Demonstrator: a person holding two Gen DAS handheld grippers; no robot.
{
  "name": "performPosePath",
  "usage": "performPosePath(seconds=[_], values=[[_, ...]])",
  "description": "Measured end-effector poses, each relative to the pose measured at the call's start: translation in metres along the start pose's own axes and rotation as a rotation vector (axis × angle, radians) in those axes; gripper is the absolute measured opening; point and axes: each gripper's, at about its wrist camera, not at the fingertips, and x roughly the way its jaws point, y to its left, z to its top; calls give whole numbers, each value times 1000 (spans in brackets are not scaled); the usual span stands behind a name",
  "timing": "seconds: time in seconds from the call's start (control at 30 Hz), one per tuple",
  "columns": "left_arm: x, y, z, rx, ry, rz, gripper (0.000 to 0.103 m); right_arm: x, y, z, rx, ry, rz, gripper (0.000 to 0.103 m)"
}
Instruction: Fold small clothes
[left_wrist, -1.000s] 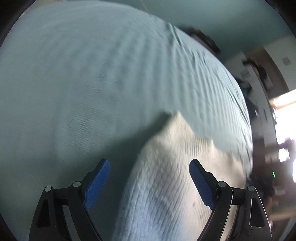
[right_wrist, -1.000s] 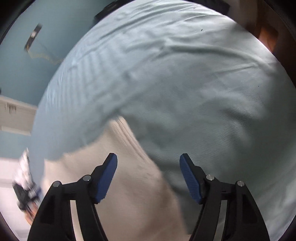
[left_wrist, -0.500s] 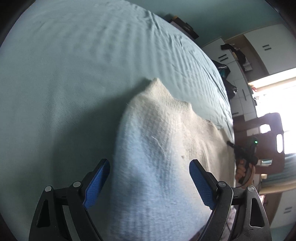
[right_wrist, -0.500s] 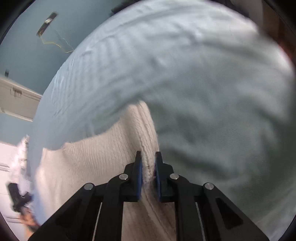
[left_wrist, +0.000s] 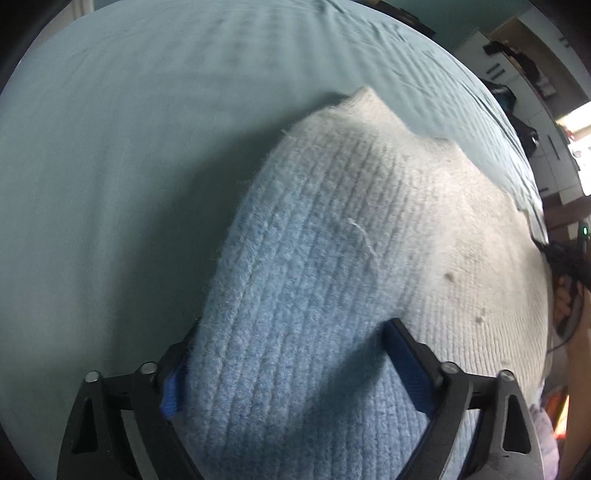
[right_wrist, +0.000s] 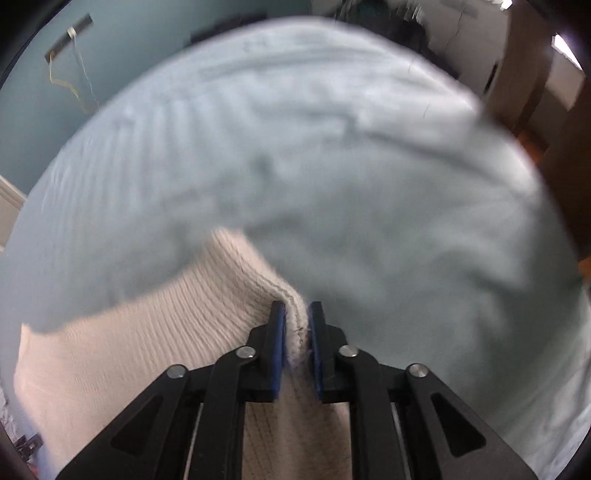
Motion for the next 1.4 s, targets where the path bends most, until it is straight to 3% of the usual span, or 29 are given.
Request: performPosePath(seconds=[0.13,0.17,0.23,0.4,0.53,0.7,0.77,0.8,0.83,0.87,0.9,0.93,0.97,1.03,1.1,1.13,1.2,1.27,1.33,1.37,1.4], values=[[-9,1,3,14,11,-8,96,-36,-48,-5,188,0,270,57],[-13,0,6,30,5,-4,96,-53,-59,-7,174,-23,273,75],[-31,-4,21,59,-40,7,96,-72,-68,-11,115,-56,201,86],[-60,-20,79,83,-135,-35,96,-73,-53,-7,-7,-39,108,86],[-36,-45,121,129,-68,-23,96,-51,-25,15,-73,-59,71,86],[16,-71,148,224,48,30,96,-2,8,21,-178,29,2,86],[34,-80,150,264,76,59,94,12,18,21,-235,45,-24,86],[37,-82,151,270,70,56,87,17,21,20,-256,44,-43,85],[40,-84,151,271,61,34,63,21,24,19,-285,30,-62,70],[42,-86,150,275,44,8,49,19,27,18,-309,0,-58,26],[40,-87,148,283,16,6,29,16,30,16,-333,-24,-46,4],[38,-87,145,299,-17,-6,14,10,35,13,-375,-74,-61,5],[32,-88,140,317,-58,-32,13,-1,42,8,-433,-150,-90,4],[13,-90,133,320,-169,-68,11,-22,45,5,-448,-240,-63,4],[-12,-74,134,248,-266,-156,11,-42,34,12,-366,-295,28,4],[-17,-66,136,201,-293,-155,11,-44,28,16,-336,-297,46,4],[-8,-58,142,123,-253,-136,11,-29,29,24,-312,-275,10,4],[4,-58,146,93,-249,-56,11,5,37,30,-302,-200,-71,4],[25,-48,146,13,-183,-12,12,28,34,29,-263,-126,-135,7],[35,-45,146,-27,-145,10,14,26,31,29,-217,-158,-128,10],[34,-44,143,-62,-160,-4,16,21,25,31,-168,-164,-127,17]])
